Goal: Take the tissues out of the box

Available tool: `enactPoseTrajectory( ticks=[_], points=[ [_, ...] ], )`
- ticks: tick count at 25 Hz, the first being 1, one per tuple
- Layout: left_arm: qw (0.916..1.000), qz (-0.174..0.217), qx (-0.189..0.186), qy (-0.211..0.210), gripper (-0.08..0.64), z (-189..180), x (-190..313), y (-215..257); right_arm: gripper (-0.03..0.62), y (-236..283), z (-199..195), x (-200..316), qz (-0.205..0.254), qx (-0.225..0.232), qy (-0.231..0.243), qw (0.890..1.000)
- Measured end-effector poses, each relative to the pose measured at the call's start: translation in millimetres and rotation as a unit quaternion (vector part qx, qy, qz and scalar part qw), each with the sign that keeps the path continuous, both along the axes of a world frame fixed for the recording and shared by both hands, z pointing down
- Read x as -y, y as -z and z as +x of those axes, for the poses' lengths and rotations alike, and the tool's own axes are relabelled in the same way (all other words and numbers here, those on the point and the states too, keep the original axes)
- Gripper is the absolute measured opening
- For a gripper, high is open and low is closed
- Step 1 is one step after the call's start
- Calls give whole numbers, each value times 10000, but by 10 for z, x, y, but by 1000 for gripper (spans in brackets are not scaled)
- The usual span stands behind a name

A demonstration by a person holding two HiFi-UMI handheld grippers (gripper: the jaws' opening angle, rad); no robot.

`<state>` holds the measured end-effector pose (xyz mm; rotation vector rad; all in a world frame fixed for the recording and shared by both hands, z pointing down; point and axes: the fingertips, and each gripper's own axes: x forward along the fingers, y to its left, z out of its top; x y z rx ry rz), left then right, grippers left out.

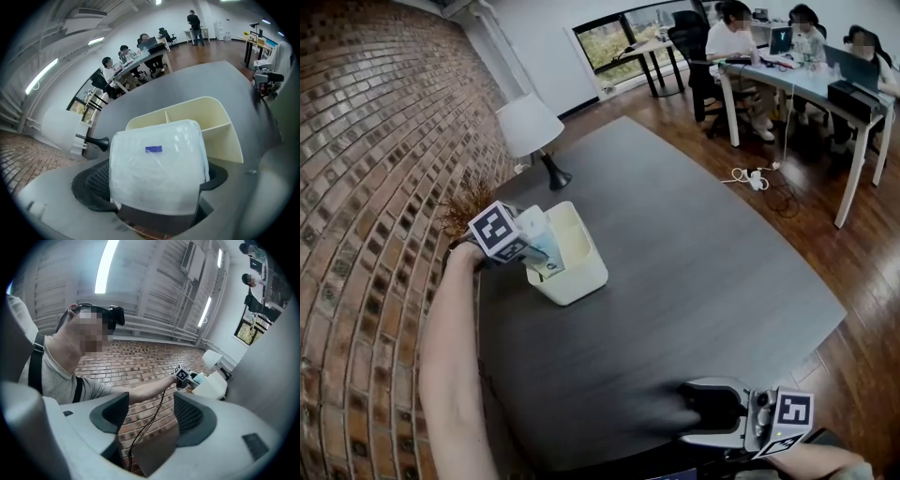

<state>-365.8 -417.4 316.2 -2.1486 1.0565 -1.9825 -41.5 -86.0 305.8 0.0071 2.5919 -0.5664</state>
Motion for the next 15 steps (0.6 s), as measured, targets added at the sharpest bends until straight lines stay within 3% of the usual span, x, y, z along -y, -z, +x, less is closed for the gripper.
enactPoseTrajectory(
  ticks=[5, 7, 8, 9, 10, 11, 13, 15],
  points=[
    [9939, 835, -675, 252, 518, -50, -164, 573, 313, -4, 20, -4, 35, -44, -2, 10000],
    [9812, 1357, -1320, 374, 518, -44, -303, 845, 313, -18, 32, 3, 73, -63, -25, 10000],
    [9696, 1620, -1784, 429, 518, -24, -402, 973, 313, -12, 31, -4, 73, -65, -17, 10000],
    [9531, 1883, -2321, 474, 518, 5, -524, 1096, 313, -9, 29, -12, 67, -71, -8, 10000],
    [9314, 2141, -2899, 510, 517, 38, -673, 1208, 314, -22, 28, -15, 67, -87, -17, 9999],
    [9043, 2384, -3500, 536, 517, 75, -849, 1305, 313, -43, 29, -13, 70, -109, -36, 9999],
    [8369, 2750, -4702, 538, 515, 183, -1266, 1420, 313, -59, 20, -22, 62, -125, -52, 9999],
    [7707, 2929, -5637, 502, 515, 344, -1730, 1398, 314, -78, 4, -36, 73, -145, -68, 9998]
  ],
)
